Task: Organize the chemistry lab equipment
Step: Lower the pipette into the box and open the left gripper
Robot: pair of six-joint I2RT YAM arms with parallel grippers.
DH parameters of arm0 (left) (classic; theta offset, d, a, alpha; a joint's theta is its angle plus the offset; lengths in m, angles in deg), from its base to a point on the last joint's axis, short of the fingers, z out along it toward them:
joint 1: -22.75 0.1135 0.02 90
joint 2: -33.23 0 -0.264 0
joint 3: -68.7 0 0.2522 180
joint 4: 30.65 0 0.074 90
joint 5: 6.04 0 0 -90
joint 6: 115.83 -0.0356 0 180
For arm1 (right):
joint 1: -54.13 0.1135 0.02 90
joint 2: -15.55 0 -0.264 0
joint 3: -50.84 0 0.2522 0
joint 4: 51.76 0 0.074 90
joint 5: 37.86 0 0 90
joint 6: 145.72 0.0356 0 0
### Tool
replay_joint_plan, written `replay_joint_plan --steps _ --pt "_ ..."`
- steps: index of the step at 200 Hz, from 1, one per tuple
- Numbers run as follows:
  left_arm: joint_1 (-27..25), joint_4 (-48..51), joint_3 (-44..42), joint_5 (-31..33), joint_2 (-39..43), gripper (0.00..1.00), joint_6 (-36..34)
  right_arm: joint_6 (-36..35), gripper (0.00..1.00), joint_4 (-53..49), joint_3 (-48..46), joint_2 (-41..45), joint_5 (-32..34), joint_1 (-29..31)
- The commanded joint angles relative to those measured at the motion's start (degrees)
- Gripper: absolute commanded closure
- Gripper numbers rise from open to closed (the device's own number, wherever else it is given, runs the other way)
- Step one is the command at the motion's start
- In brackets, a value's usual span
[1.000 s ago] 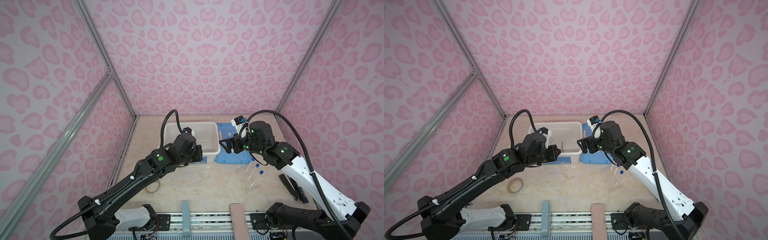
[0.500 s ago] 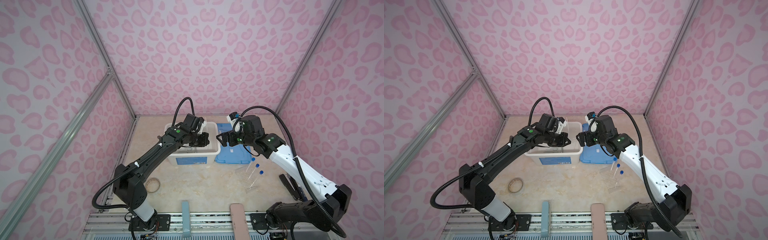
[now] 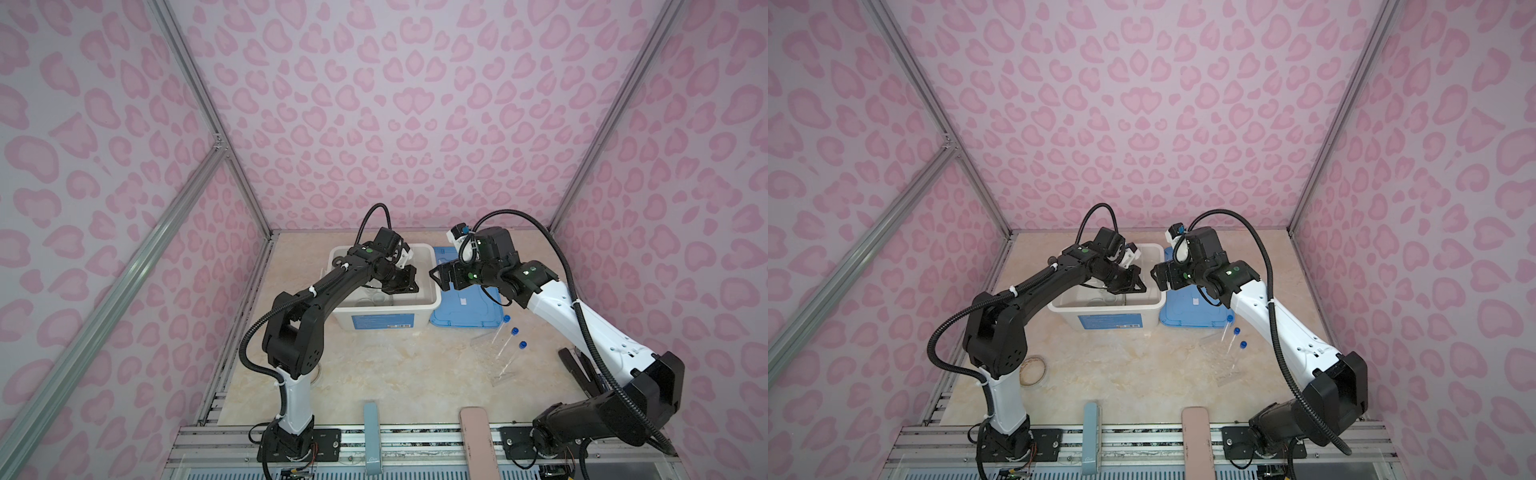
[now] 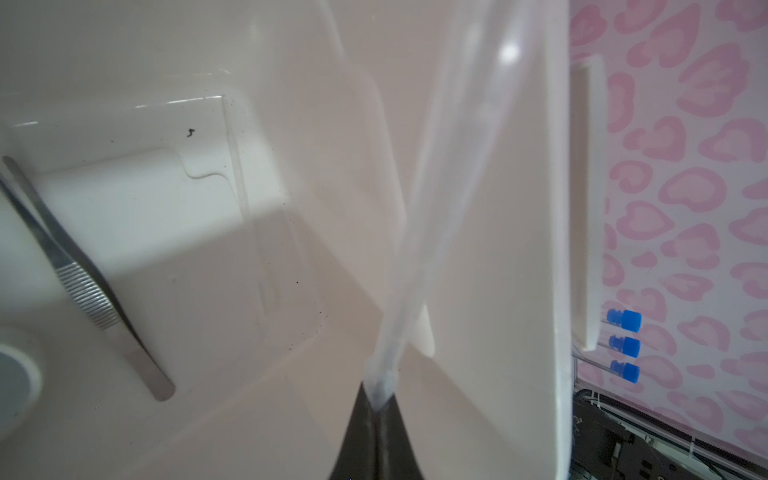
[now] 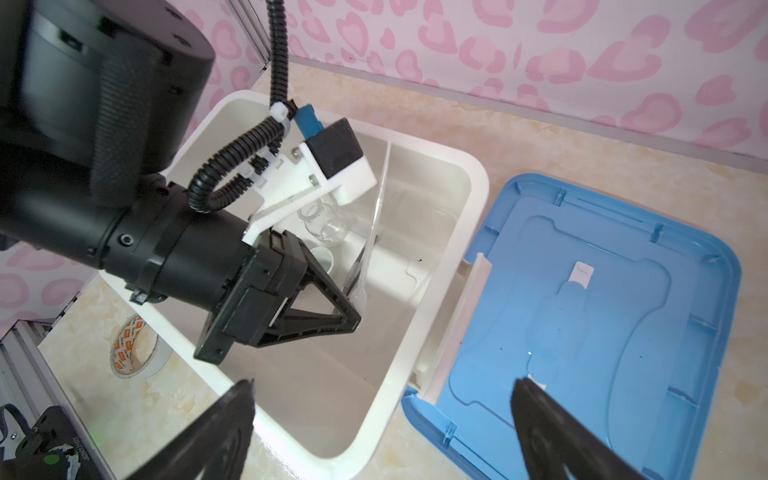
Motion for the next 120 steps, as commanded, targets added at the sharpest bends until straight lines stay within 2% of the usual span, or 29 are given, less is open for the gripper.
replay_joint_plan --steps 1,42,120 --pt "-0.10 0.05 1.49 -1.95 -1.73 0.98 -1.63 -1.79 0.03 2.36 0.54 -1.53 -0.15 0.04" --pt "-0.12 0.80 4.32 -4.59 -6.31 0.97 -2.56 -1.81 0.07 3.58 2.41 -5.01 -1.57 0.23" --pt "0.19 2.77 5.03 -7.79 -11.01 0.97 -6.04 -1.61 0.07 4.44 2.16 -7.34 -0.77 0.96"
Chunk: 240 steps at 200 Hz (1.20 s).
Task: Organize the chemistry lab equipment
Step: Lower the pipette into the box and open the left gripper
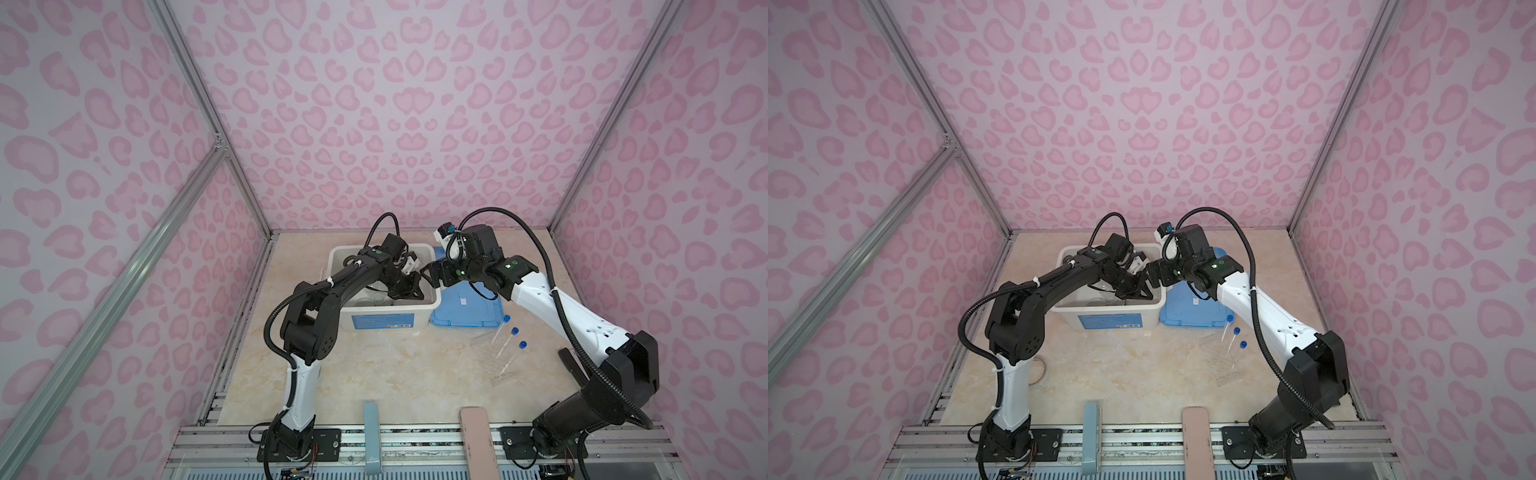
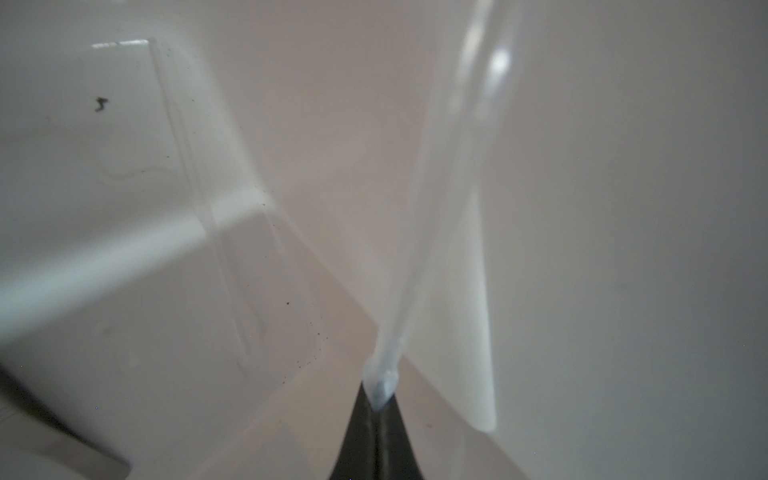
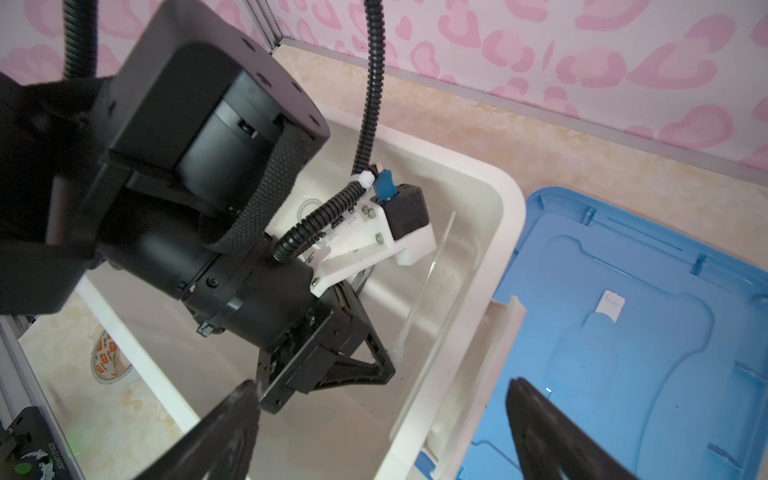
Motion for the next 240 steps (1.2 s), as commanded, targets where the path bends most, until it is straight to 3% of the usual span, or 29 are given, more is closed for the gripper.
replay_joint_plan --steps 1,136,217,230,240 --pt "0.15 1.60 1.03 -1.92 -1.72 0.97 -2.18 -0.11 0.07 1.44 -0.37 -0.94 0.06 0.11" --pt "0.27 4.69 1.96 2.21 -7.78 0.96 -5.05 -0.08 0.07 1.23 0.76 -2.27 1.29 1.27" --pt "0.25 5.75 1.21 6.62 -5.63 0.80 -5.87 -0.43 0.07 0.36 0.87 -2.00 1.77 1.30" --pt "0.27 5.97 0.86 7.25 -4.61 0.75 -5.76 -0.43 0.07 0.50 0.79 -1.78 1.99 1.28" --pt "0.29 6.17 0.79 7.49 -3.99 0.65 -5.81 -0.43 0.07 0.39 0.79 -1.67 2.06 1.27"
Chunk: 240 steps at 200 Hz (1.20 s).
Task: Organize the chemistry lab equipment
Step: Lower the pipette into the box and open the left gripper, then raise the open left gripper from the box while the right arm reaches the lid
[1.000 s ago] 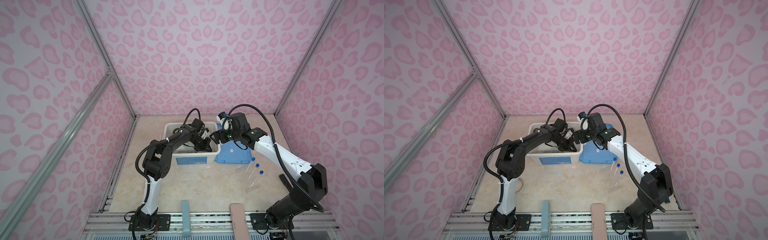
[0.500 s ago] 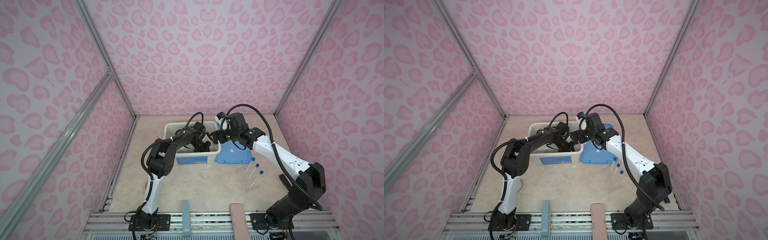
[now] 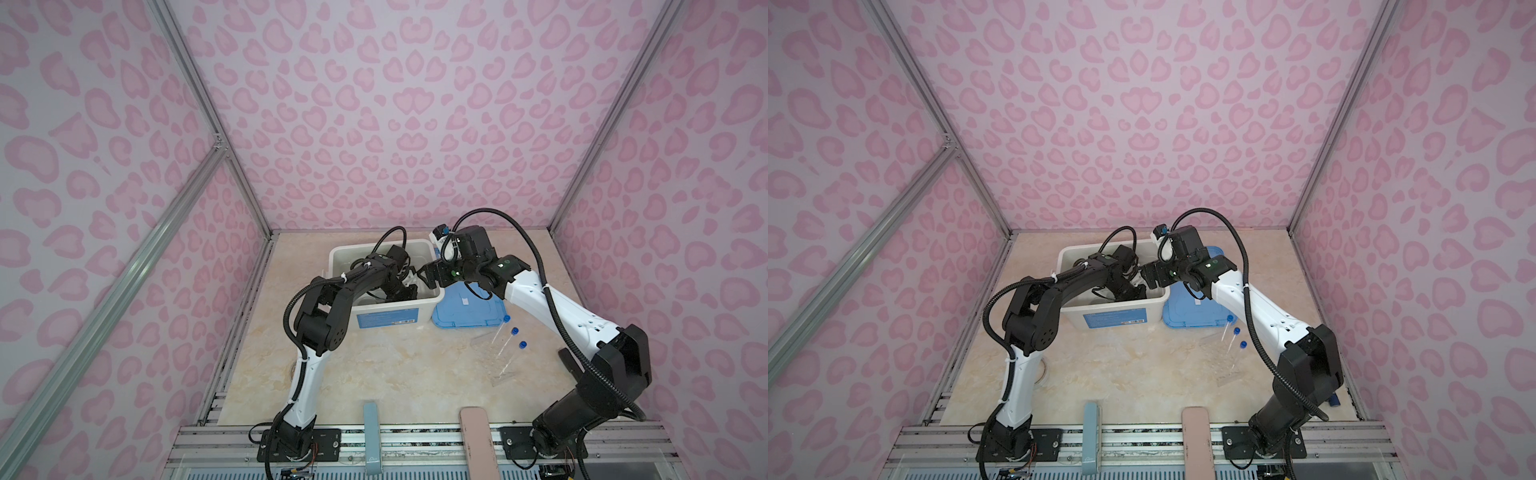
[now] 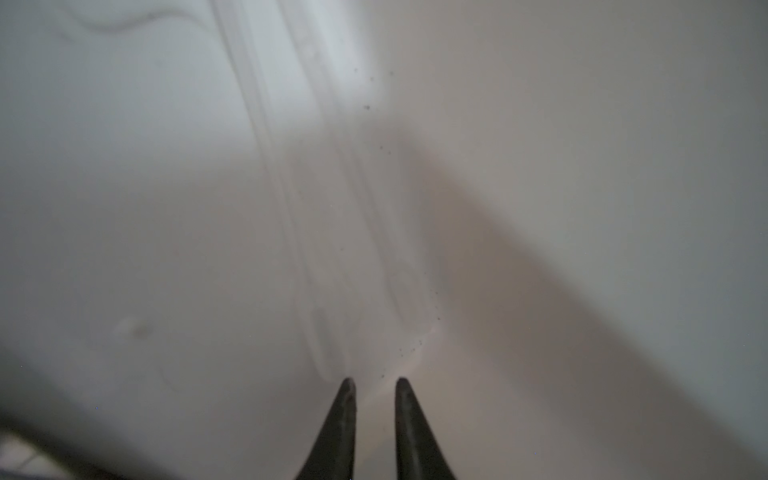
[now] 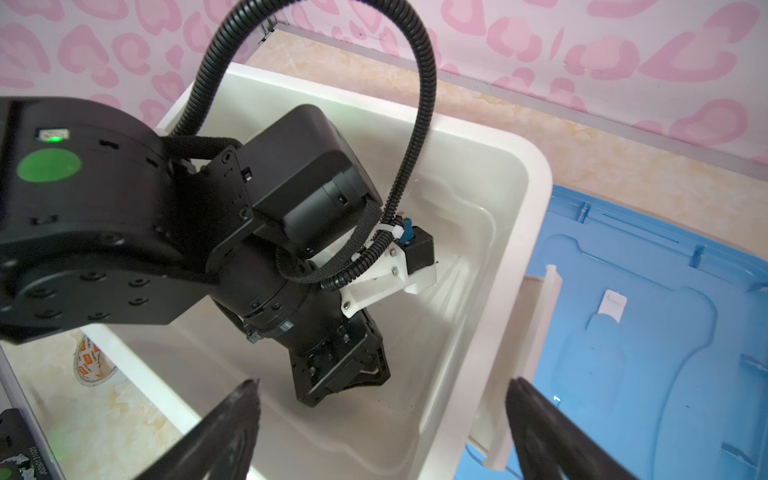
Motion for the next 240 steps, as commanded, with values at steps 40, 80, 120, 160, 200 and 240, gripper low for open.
replay_joint_plan --steps 40,80,120,160,200,240 --pt "0.16 2.11 -0.32 1.98 4.54 0.48 -0.76 -0.16 0.07 -0.24 0.83 0.26 0.94 0.10" --pt "0.16 3.84 0.02 4.62 7.77 0.26 -1.02 -0.46 0.04 -1.00 1.17 0.82 1.79 0.08" --pt "0.14 5.06 -0.82 7.01 13.21 0.13 -0.15 -0.44 0.04 -1.90 1.20 1.07 2.00 0.09" --pt "0.16 4.80 -2.64 8.66 19.74 0.02 0.83 -0.33 0.03 -2.97 0.92 3.25 2.92 -0.73" --pt "0.09 3.16 -3.98 9.34 28.44 0.02 3.68 0.52 0.02 -5.23 0.40 6.18 3.43 -3.92" --pt "-0.79 -4.68 -9.31 8.03 40.51 0.02 10.27 2.31 0.02 -9.33 0.56 6.76 2.95 -10.94"
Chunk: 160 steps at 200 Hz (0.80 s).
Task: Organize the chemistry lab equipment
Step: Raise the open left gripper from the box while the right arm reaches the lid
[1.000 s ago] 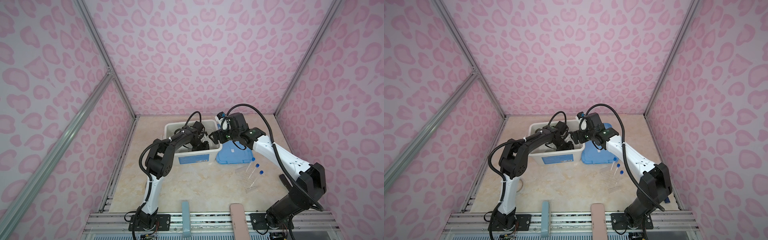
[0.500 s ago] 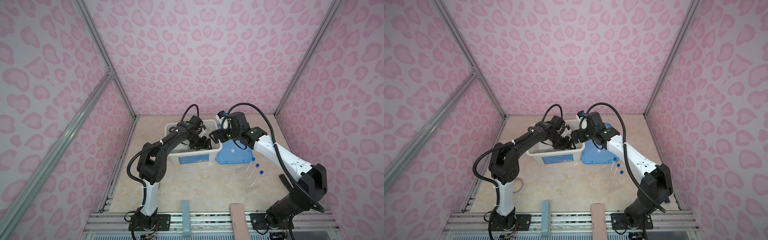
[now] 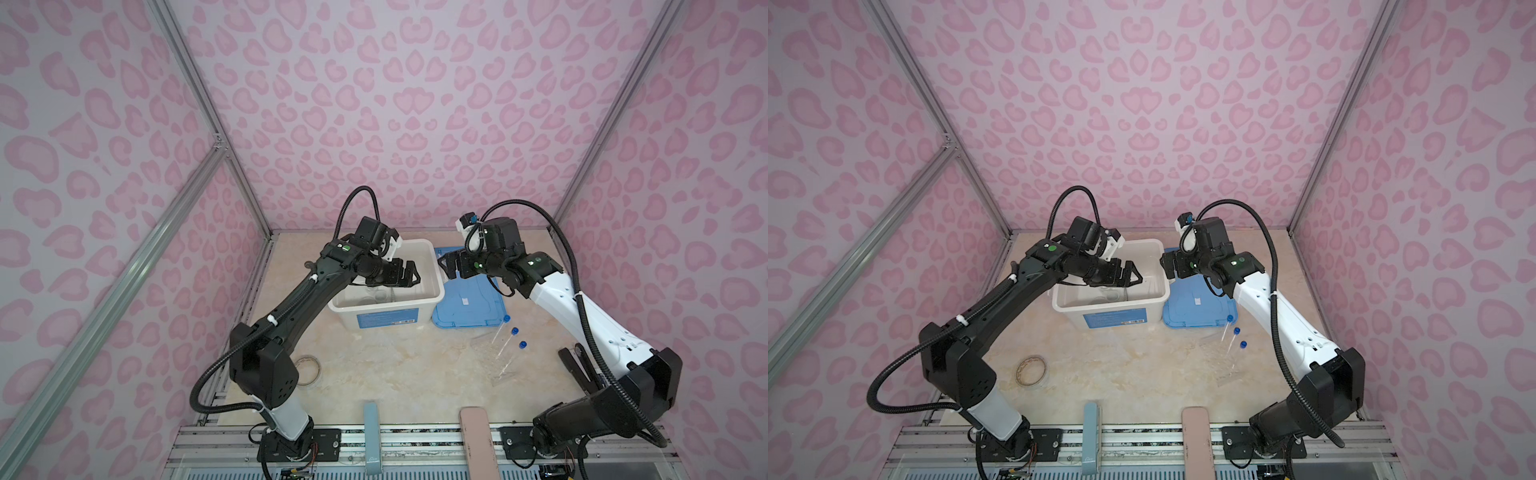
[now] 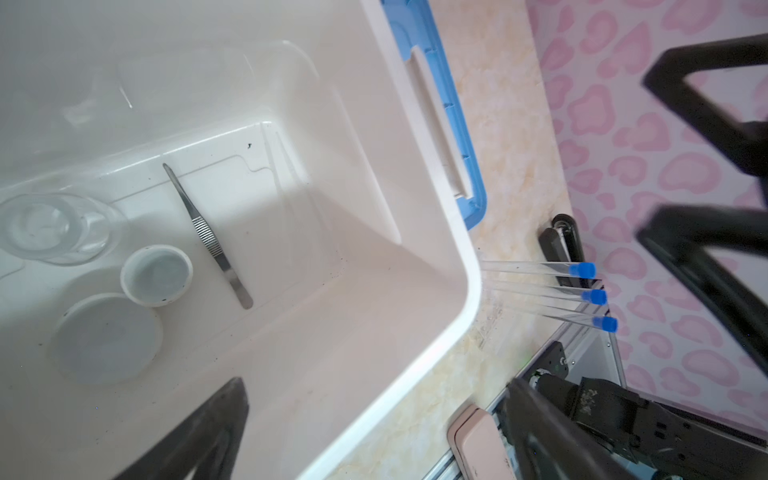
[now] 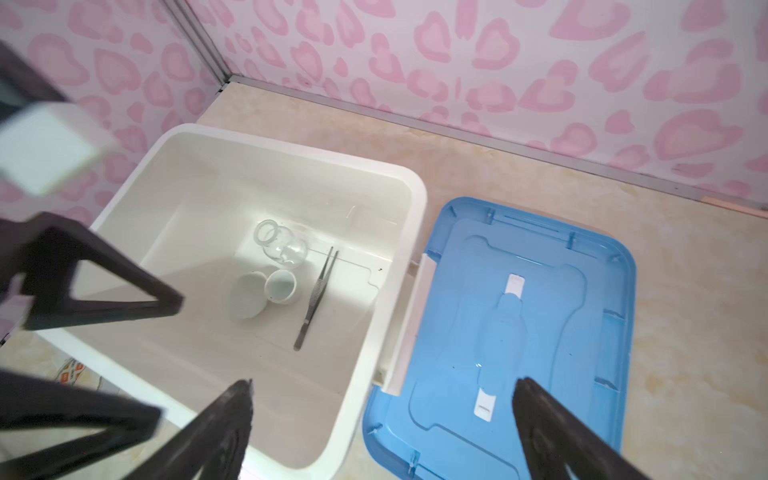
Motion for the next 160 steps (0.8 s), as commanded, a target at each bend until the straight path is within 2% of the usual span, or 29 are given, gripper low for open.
replay_joint_plan --steps 1,23,41,58,81,91,148,160 --pt "-0.65 -6.20 -2.86 -0.85 5.74 0.02 4.91 1.59 0.02 -3.53 -0.44 -0.19 0.06 -3.17" --pt "-1.67 -11.30 -6.54 -0.65 11.12 0.02 10.28 2.24 0.02 -3.54 -2.24 -0.33 0.02 -6.93" --pt "-3.68 -19.65 -12.17 -0.51 15.90 0.02 15.24 2.17 0.02 -3.71 -3.31 -1.02 1.78 -9.07" --pt "-5.98 -23.63 -15.08 1.65 18.31 0.02 19.07 2.27 0.02 -4.05 -3.79 -2.57 3.51 -10.98" --pt "-9.30 -24.59 -15.25 6.23 19.52 0.02 20.56 2.51 0.02 -4.93 -3.61 -5.30 4.76 -13.62" --pt "-9.87 -25.95 -17.62 5.76 19.54 0.02 21.44 2.37 0.05 -5.57 -3.49 -6.60 4.81 -14.81" --pt "-10.19 -25.84 -17.98 5.26 19.91 0.02 19.21 1.42 0.19 -4.23 -3.67 -13.76 7.81 -20.34" --pt "-10.19 -25.94 -17.98 5.18 19.70 0.02 18.45 0.61 0.25 -4.20 -3.29 -15.90 7.80 -20.99"
